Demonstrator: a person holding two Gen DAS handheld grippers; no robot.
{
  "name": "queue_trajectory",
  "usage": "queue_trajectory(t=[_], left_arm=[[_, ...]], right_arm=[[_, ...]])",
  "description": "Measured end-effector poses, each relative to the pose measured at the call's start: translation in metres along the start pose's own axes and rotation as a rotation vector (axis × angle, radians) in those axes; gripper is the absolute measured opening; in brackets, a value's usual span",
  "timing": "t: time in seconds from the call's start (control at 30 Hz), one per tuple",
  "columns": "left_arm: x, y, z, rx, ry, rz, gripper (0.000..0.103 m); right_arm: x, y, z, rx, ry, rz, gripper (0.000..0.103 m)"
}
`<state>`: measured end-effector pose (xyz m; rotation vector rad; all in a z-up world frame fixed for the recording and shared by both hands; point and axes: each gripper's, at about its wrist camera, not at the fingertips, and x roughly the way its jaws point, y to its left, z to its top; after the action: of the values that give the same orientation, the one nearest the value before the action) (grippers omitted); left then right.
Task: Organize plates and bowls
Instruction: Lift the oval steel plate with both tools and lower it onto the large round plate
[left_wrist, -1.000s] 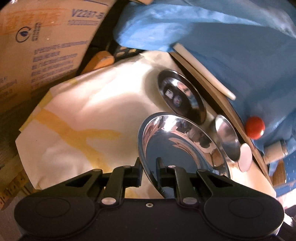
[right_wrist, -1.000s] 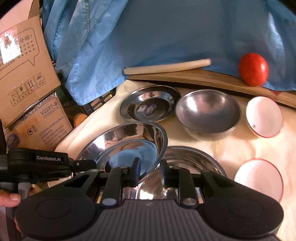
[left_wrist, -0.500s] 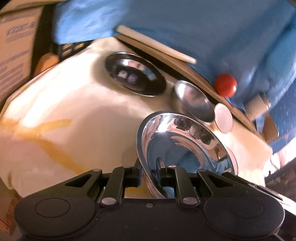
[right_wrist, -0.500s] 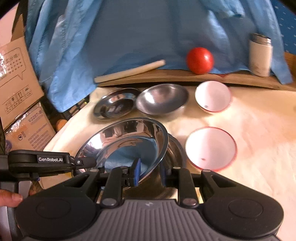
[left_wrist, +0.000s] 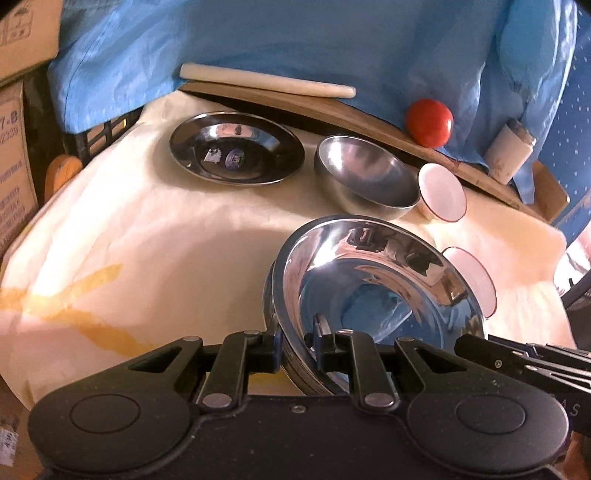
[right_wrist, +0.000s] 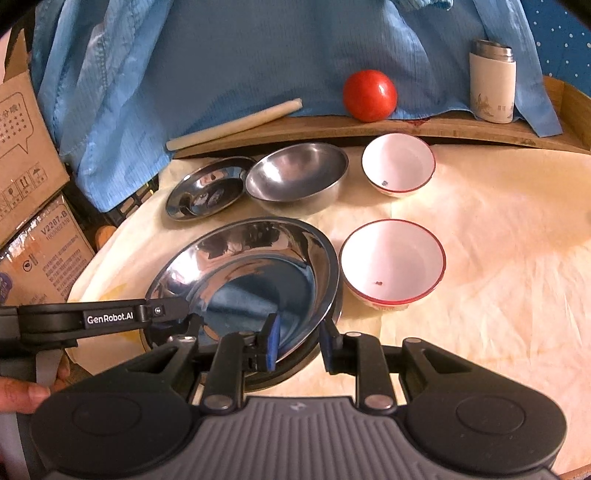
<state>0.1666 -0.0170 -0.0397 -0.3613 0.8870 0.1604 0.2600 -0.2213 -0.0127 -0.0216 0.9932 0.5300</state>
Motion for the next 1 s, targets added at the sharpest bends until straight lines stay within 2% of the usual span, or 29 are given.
queue_trajectory(t=[0.27,0.57,0.9,0.97,1.0], left_arm=[[0.001,-0.012,-0.002,0.108,-0.010,0.057,0.020],[0.003,-0.018,-0.003,0.182,-0.008,0.105,0.022],[0.006,-0.015,-0.006,0.175,0.015,0.108,0.022],[0.006,-0.014,-0.006,0.166,0.017,0.109,0.028],[0.006,-0.014,-0.006,0.159,0.017,0.108,0.031]], right_arm=[[0.004,0.001,0.000,-0.010,0.030,-0.007,0.027],[0.007,0.003,0.003,-0.015,0.050,-0.004,0.030],[0.009,0.002,0.002,-0.028,0.056,-0.008,0.042],[0.010,0.003,0.003,-0.032,0.058,-0.004,0.047],[0.010,0.003,0.003,-0.033,0.060,0.002,0.054]])
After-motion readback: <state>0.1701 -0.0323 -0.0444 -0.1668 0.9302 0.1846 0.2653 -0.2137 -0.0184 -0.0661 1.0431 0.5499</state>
